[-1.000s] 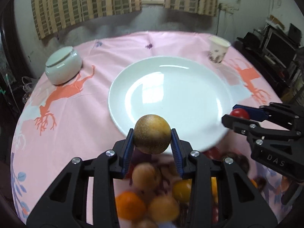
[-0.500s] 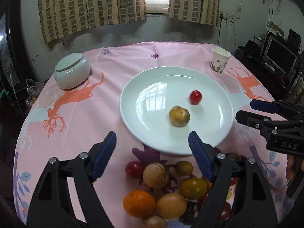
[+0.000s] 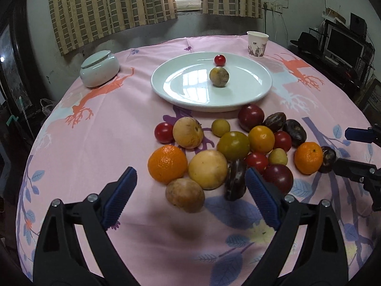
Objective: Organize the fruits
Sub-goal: 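Grasp the dark purple plum with the right tool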
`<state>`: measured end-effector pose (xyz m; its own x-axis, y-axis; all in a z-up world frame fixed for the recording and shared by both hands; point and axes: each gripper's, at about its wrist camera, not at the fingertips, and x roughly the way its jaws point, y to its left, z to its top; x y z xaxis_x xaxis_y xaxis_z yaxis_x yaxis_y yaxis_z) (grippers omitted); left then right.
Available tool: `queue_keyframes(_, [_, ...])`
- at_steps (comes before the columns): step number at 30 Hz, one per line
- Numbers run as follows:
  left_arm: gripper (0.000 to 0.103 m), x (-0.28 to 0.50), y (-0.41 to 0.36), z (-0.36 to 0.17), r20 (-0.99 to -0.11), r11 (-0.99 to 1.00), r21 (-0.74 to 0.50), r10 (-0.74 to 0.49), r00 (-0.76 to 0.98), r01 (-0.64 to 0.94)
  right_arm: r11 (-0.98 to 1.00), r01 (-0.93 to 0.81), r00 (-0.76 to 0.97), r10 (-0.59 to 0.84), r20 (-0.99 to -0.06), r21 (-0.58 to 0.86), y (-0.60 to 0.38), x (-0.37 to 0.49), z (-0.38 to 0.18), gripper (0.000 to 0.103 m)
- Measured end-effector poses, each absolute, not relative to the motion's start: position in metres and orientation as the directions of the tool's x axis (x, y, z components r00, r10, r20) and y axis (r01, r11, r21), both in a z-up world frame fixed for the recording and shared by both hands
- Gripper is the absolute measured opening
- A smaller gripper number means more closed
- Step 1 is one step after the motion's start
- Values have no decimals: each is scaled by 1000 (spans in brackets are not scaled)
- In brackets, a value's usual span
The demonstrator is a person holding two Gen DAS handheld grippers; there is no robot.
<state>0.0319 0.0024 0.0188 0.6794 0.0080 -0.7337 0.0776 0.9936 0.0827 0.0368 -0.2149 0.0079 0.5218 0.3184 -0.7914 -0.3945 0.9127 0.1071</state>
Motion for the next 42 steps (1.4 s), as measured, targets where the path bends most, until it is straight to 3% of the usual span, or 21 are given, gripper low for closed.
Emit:
queue_keyframes(11, [97,40,17,8,-764,996,29,-36,644,89,913,-407,479,179,-860,-36,-211,46,-30,88])
queue_keyframes(17, [97,37,18,10,-763,995,10,-56,644,98,912,-408,454,166,-875,-38,-212,48,-40,88])
queue_keyframes(19, [97,36,16,10,-764,994,18,-57,643,110,911,-412,453,185,-872,-21,-212,48,-40,79])
queue_keyframes(21, [97,35,15,9,-767,993,25,-55,640,116,915,-404,448,193,-873,-5,-212,49,-40,64])
queue_keyframes(25, [97,32,14,10,-772,990,10,-80,630,139,919,-393,470,183,-863,-19,-211,48,-37,52])
queue_keyframes(26, [97,31,14,10,-774,989,8,-87,627,147,919,-394,478,191,-857,-15,-211,48,-35,44])
queue_keyframes(42, [96,38,28,-8,-822,993,21,-51,568,119,900,-435,468,236,-852,10,-206,45,-33,43])
